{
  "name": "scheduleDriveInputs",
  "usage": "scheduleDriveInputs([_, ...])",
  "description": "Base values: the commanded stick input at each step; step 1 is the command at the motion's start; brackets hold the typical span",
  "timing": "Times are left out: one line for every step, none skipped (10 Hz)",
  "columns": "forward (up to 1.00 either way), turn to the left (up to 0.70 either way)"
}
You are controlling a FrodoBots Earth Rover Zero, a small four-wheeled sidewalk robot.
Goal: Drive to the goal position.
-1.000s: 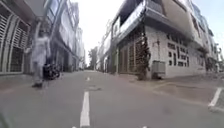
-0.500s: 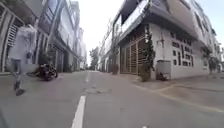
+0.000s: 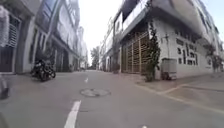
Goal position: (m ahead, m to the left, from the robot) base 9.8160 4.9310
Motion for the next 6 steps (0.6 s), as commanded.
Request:
scheduleDriveInputs([0.85, 0.00])
scheduleDriveInputs([0.85, 0.00])
scheduleDriveInputs([0.85, 0.00])
scheduleDriveInputs([0.85, 0.00])
scheduleDriveInputs([0.85, 0.00])
scheduleDriveInputs([0.85, 0.00])
